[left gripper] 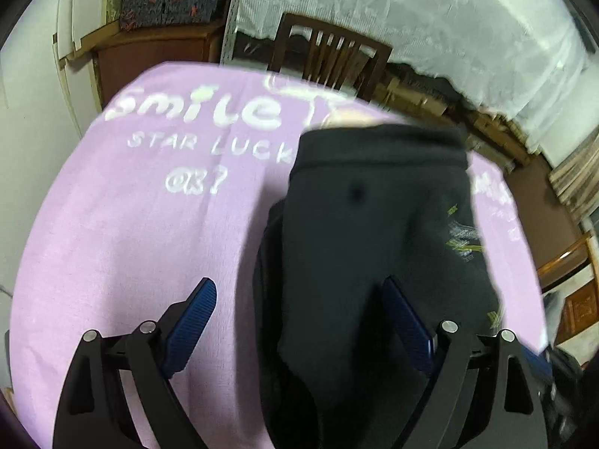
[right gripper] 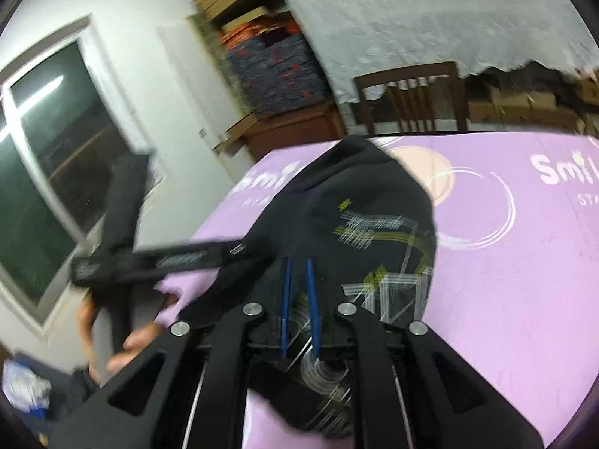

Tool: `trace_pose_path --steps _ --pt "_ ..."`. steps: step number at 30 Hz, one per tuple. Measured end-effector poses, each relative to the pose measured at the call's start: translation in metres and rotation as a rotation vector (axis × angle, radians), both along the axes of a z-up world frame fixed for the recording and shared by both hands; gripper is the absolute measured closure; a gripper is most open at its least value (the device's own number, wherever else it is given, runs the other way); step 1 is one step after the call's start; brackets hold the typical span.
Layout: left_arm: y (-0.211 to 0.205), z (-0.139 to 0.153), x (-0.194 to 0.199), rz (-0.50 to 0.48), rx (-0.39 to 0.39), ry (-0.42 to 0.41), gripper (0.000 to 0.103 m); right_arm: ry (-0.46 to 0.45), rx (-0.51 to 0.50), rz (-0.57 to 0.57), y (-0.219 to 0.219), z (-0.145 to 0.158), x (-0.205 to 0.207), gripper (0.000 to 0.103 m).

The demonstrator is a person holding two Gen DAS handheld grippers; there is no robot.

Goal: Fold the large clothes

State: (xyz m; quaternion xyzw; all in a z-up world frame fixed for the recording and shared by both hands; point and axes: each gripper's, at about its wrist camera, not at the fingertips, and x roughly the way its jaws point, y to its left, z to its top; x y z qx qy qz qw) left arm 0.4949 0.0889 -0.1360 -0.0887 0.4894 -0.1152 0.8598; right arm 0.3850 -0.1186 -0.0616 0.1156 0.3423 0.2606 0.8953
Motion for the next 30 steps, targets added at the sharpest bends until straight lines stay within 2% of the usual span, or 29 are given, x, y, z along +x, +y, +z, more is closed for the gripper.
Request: trace_pose_path --steps 4,8,13,17,21,23,25,26,28,30 --pt "-0.003 -0.019 0.004 -0.004 0.009 0.042 0.010 0.032 -0.076 0.032 0.012 -0.023 -0.014 0.097" --pt "-0.003 -0.027 0.005 0.001 -0.001 0.056 0.008 0.090 -0.029 0.060 0.003 -0.040 -0.007 0.097" --pt "0.000 -0.030 0.004 0.025 -0.018 0.066 0.004 0.100 -0.020 0.070 0.001 -0.043 -0.006 0.098" --pt "0.007 -0.026 0.002 0.023 -0.094 0.078 0.005 0.097 -0.011 0.072 0.000 -0.042 -0.008 0.097" --pt "0.024 -0.010 -0.005 0.022 -0.182 0.047 0.006 0.100 0.088 0.074 -0.016 -0.040 -0.006 0.095" --pt "0.035 -0.005 -0.008 0.029 -0.210 0.031 0.006 0.084 0.120 0.076 -0.026 -0.030 -0.011 0.083" --pt "0.042 -0.006 -0.009 0.026 -0.260 0.036 0.006 0.045 0.142 0.046 -0.036 -0.019 -0.016 0.038" --pt "0.045 -0.010 -0.008 0.018 -0.301 0.051 0.006 0.012 0.159 0.010 -0.045 -0.013 -0.019 0.026" --pt "0.045 -0.018 -0.006 -0.007 -0.362 0.084 0.006 0.003 0.188 -0.030 -0.057 -0.011 -0.018 0.018" --pt "0.039 -0.027 -0.005 -0.047 -0.405 0.115 0.006 0.042 0.236 -0.040 -0.066 -0.017 -0.012 0.014"
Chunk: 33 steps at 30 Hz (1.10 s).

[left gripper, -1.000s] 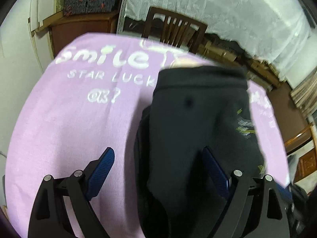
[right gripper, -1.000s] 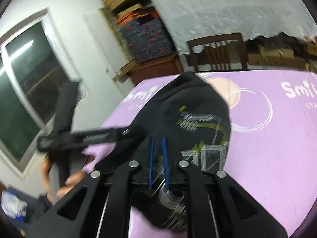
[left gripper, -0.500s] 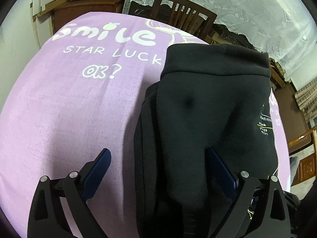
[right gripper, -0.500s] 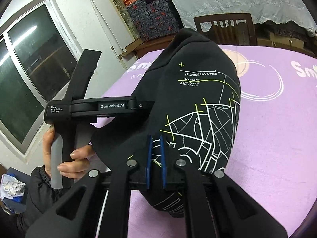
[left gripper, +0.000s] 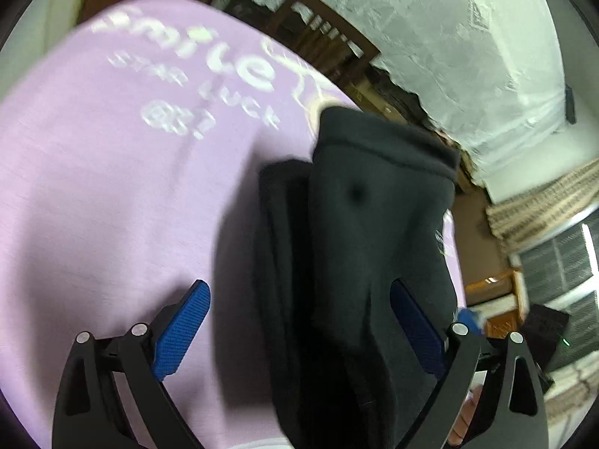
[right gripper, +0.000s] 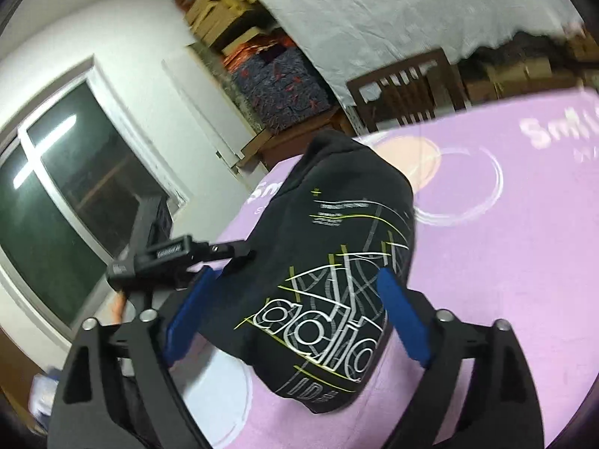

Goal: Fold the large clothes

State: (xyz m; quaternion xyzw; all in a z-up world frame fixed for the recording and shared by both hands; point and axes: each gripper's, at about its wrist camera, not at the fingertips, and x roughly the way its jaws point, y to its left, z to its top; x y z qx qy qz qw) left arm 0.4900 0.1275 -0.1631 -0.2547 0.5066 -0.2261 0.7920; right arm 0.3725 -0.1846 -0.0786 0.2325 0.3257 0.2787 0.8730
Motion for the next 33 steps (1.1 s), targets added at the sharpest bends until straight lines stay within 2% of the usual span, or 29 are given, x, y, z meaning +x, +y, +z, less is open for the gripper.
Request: trace_pose_path --steps 4,6,10,15,24,28,31,33 --pt "-0.017 -0.010 -0.001 -0.053 -0.025 0.020 0.005 0.142 0.105 -0.002 -0.010 -0.027 0.017 0.012" --pt "-0.021 -0.008 -0.002 -0.055 -0.011 0.002 0.005 0.186 0.116 -0.003 -0.009 -0.037 0.023 0.012" --pt "-0.022 -0.012 -0.004 -0.066 -0.075 0.000 0.006 0.233 0.148 0.009 -0.013 -0.050 0.030 0.010" --pt "-0.031 -0.010 -0.006 -0.080 -0.070 -0.015 0.005 0.275 0.184 0.026 -0.008 -0.064 0.037 0.009" --pt "-0.028 -0.012 -0.009 -0.063 -0.053 -0.022 0.005 0.295 0.145 0.029 0.004 -0.071 0.041 0.007" --pt "-0.027 -0.012 -0.011 -0.070 -0.063 -0.024 0.005 0.316 0.160 0.034 0.012 -0.072 0.058 0.004" --pt "-0.025 -0.013 -0.010 -0.073 -0.074 -0.019 0.005 0.359 0.128 0.045 0.022 -0.073 0.077 0.004" --pt "-0.025 -0.013 -0.009 -0.063 -0.081 -0.014 0.004 0.343 0.128 0.052 0.024 -0.073 0.079 0.004"
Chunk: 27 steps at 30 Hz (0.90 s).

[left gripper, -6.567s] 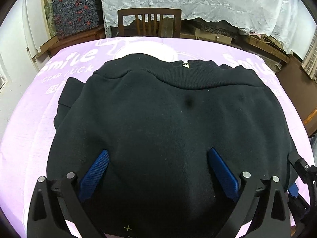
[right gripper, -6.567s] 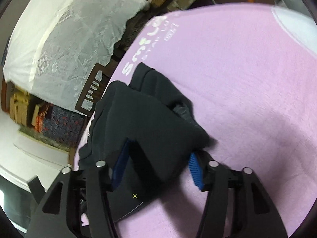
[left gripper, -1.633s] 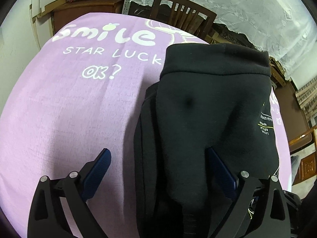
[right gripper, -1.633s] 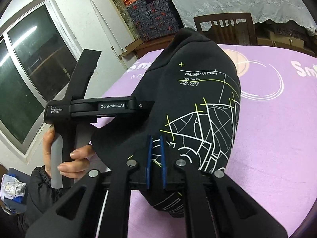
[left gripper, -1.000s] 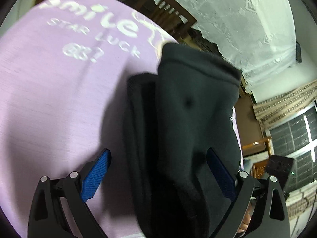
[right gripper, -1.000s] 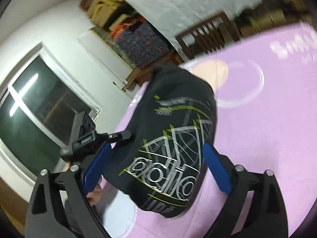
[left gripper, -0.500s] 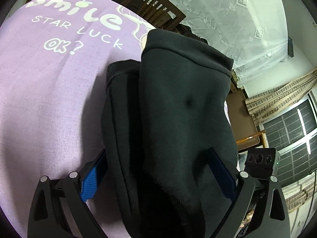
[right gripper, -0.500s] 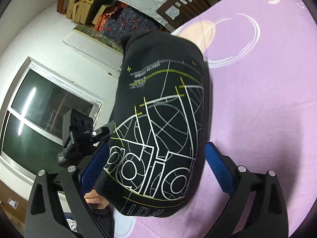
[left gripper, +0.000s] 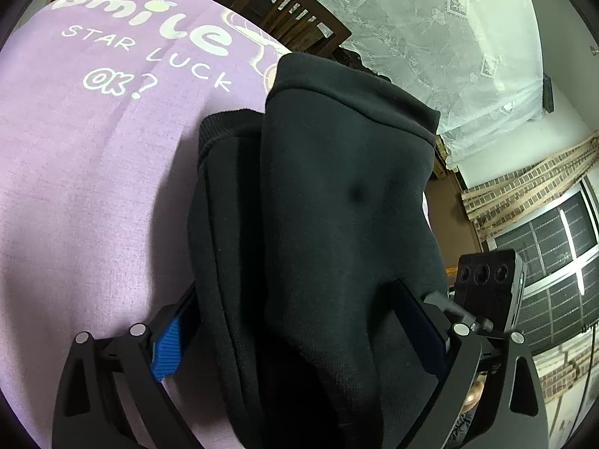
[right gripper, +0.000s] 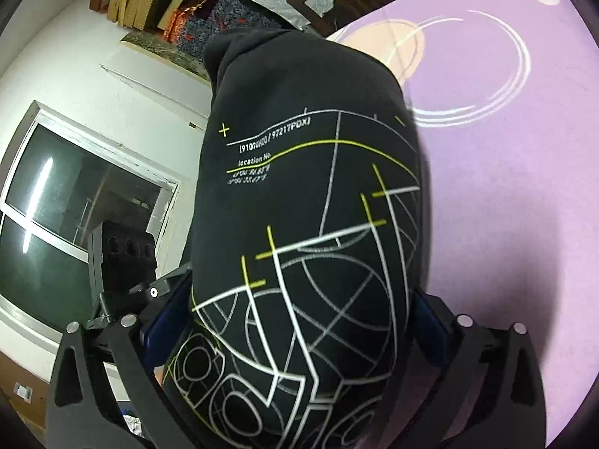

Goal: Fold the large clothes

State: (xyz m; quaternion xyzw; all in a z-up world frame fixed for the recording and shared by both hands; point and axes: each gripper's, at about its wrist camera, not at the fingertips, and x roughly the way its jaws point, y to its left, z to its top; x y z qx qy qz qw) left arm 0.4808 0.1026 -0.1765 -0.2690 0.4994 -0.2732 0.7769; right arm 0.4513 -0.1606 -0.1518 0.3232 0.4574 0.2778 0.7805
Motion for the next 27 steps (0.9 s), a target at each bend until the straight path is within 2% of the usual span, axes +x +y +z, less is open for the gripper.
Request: trace_pose_path --steps 13,19,27 --pt "0.001 -0.001 -0.008 0.020 -0.013 -0.034 0.003 -0.082 -0.067 0.051 0.008 0.001 -0.007 0.005" --pt "0.003 -0.002 -0.008 0.036 -0.021 -0.035 0.003 -0.086 -0.085 0.095 0.012 0.002 0.004 0.005" --pt "0.003 -0.002 -0.009 0.024 -0.014 -0.041 0.003 -0.093 -0.086 0.099 0.011 0.000 0.003 0.005"
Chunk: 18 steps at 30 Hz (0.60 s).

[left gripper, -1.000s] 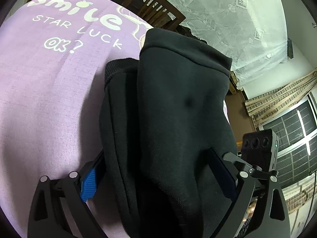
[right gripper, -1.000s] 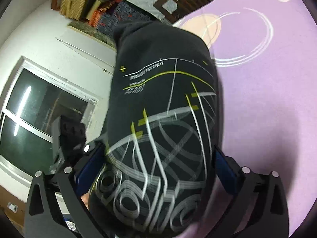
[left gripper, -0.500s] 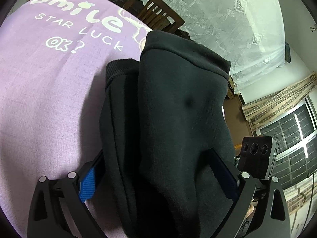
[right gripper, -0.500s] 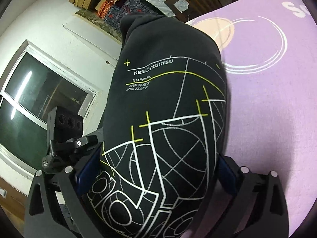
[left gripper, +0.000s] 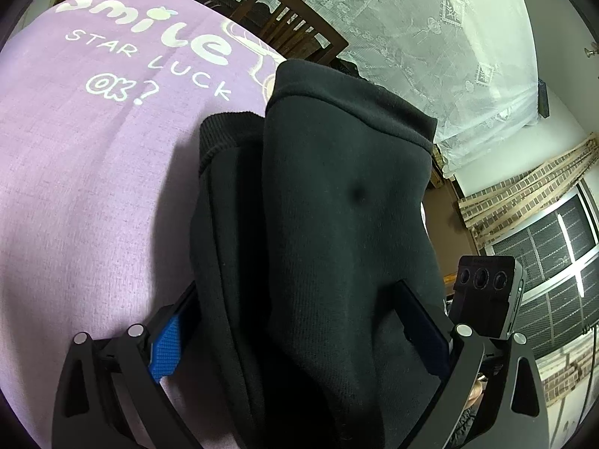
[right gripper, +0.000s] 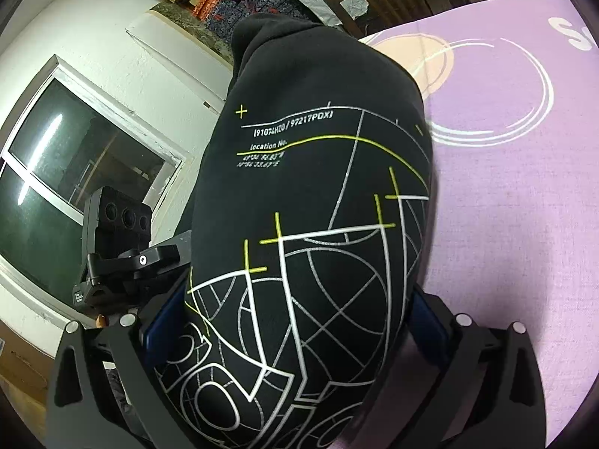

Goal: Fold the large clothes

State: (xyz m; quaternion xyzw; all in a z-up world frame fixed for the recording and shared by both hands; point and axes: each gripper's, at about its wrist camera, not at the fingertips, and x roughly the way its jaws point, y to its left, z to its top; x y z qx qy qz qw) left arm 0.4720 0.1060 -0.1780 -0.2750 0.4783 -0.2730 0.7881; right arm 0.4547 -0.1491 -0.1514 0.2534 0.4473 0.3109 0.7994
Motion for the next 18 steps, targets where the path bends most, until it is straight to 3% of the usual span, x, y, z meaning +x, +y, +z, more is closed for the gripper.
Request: trace_pose_path --steps 9,18 --pt "-0.003 0.001 0.000 0.004 0.008 -0.003 0.003 -0.006 0.006 -0.016 -0.001 -0.001 -0.003 0.006" --pt "-0.015 0.017 -0.006 -0.054 -0.019 -0.078 0.004 -0.037 0.060 -0.062 -0.006 0.007 -0.014 0.025"
